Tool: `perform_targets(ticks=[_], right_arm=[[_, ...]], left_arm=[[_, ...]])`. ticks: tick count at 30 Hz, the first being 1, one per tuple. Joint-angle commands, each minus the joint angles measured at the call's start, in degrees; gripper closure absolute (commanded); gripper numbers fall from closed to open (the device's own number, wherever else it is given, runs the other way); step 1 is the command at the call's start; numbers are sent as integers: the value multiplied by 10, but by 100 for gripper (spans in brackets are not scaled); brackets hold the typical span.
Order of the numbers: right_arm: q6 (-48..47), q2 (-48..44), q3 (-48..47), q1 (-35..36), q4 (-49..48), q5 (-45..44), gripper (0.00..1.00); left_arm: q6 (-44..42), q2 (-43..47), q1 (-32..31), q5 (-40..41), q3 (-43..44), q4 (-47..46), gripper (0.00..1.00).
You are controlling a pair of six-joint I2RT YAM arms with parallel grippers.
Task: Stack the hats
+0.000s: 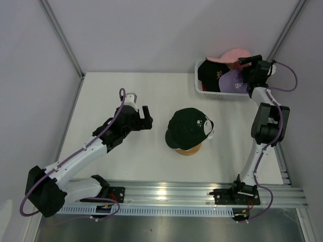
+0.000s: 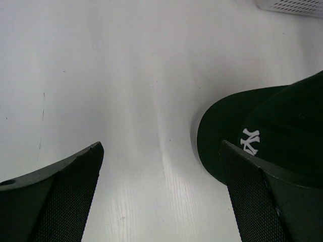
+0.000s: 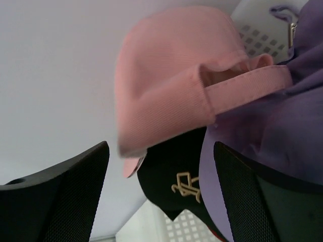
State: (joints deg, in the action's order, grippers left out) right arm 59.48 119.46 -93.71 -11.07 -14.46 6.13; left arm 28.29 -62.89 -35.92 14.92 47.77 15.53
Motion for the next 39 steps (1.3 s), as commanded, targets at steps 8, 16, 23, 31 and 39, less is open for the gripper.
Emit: perform_targets(ticks=[8, 16, 23, 31, 39], right_arm=[[52, 96, -113, 39, -91, -110, 31], [29, 119, -161, 45, -74, -111, 100], [22, 34, -103, 52, -139, -24, 100], [-49, -168, 83, 84, -234, 73, 100], [-186, -262, 106, 147, -159, 27, 100]], left_arm=[[-32, -98, 33, -9, 77, 0, 1], [-46, -161, 40, -41, 133, -1, 0], [-36, -190, 55, -62, 175, 27, 0], [-27, -149, 66, -78, 143, 16, 1], [-20, -48, 66, -79, 66, -8, 1]])
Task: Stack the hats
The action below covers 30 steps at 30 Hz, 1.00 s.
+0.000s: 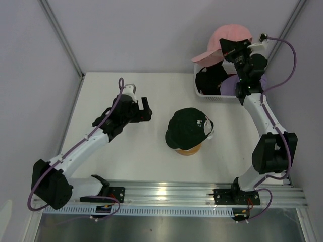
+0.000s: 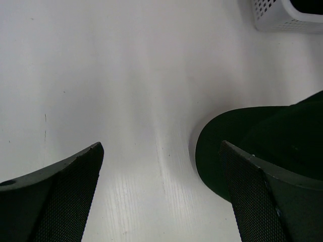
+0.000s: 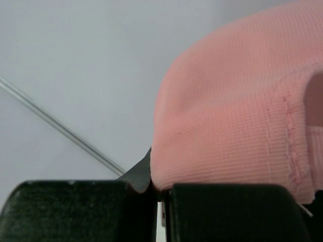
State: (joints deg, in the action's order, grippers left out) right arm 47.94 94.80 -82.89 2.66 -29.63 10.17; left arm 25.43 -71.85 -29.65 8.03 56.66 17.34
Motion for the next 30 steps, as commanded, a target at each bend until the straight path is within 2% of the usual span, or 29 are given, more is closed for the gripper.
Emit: perform_targets(ticks=[1, 7, 11, 16, 21, 25, 30], right_arm=[[-69, -13, -16, 8, 2, -10, 100], [-39, -23, -24, 9, -3, 48, 100], [-57, -89, 46, 48, -13, 64, 100], [-101, -179, 134, 120, 11, 35, 100], [-123, -247, 220, 184, 0, -18, 100], [-95, -269, 270, 229, -34, -62, 100], [-145, -283, 288, 321, -7, -136, 100]], left_arm=[[11, 50, 3, -7, -29, -29, 0], [28, 104, 3, 0, -74, -37, 0], [36, 121, 5, 39, -77, -32, 0], [44, 133, 40, 5, -86, -49, 1], [47, 163, 43, -21, -104, -67, 1], [62, 186, 43, -30, -136, -79, 1], [74, 205, 43, -27, -161, -79, 0]])
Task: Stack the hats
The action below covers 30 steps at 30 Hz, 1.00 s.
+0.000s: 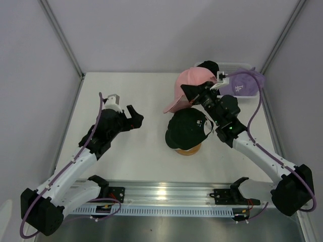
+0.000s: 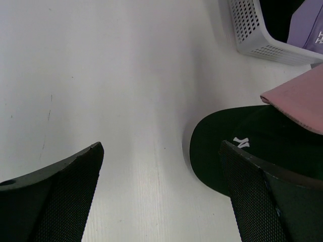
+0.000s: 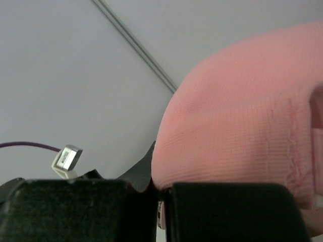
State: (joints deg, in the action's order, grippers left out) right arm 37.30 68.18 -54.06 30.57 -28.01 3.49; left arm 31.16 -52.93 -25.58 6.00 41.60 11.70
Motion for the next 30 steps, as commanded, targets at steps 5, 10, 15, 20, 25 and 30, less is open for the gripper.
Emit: perform_targets(ticks=[5, 10, 15, 20, 25, 30], right_arm=[[-57, -30, 25, 105, 8, -99, 100], [-72, -65, 76, 200, 7, -225, 100], [-102, -54, 101, 269, 8, -312, 100], [-161, -43, 128, 349, -22, -421, 100], [-190, -34, 183, 375, -78, -453, 100], [-220, -8, 247, 409, -179, -508, 100]], left_arm=[[12, 39, 3, -4, -24, -19, 1], [11, 47, 4, -7, -36, -27, 1], [16, 41, 4, -10, -50, -31, 0], [40, 35, 4, -14, -70, -37, 1], [120, 20, 6, -56, -90, -49, 1], [251, 6, 8, -144, -133, -112, 1]])
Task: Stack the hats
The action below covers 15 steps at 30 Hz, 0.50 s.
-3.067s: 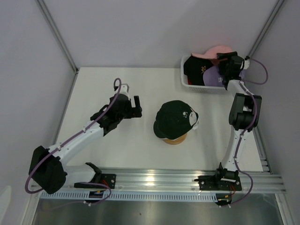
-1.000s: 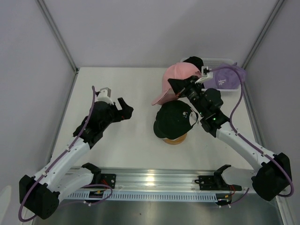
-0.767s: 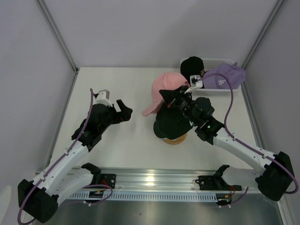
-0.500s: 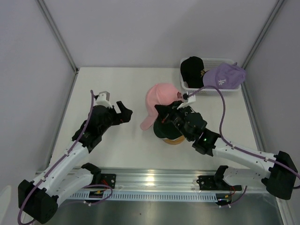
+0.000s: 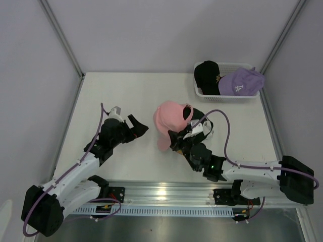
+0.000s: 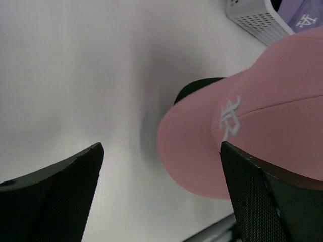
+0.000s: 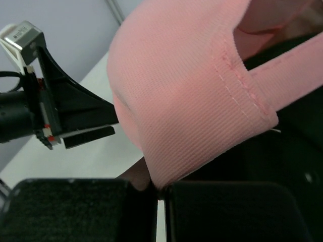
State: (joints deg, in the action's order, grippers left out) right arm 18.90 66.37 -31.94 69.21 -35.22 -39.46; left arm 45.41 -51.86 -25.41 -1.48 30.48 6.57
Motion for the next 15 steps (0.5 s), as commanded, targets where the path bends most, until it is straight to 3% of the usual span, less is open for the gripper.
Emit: perform_targets(ticks=[1, 4, 6, 7, 10, 11, 15], right_arm=[[-39, 10, 37, 27, -127, -103, 100], [-26, 0, 66, 33, -152, -119, 100], [-17, -19, 65, 33, -124, -118, 88], [-5, -27, 64, 33, -108, -112, 75], [27, -69, 50, 35, -25, -99, 61], [47, -82, 46, 36, 20, -85, 51], [114, -164, 21, 43, 170, -76, 43]], left_arm=[[123, -4, 6, -83, -35, -93, 0], [158, -4, 6, -104, -46, -109, 0], [160, -2, 6, -104, -49, -112, 1], [160, -1, 6, -104, -50, -114, 0], [150, 1, 6, -109, -53, -139, 1], [142, 0, 6, -111, -46, -148, 0], [61, -17, 5, -115, 6, -132, 1]])
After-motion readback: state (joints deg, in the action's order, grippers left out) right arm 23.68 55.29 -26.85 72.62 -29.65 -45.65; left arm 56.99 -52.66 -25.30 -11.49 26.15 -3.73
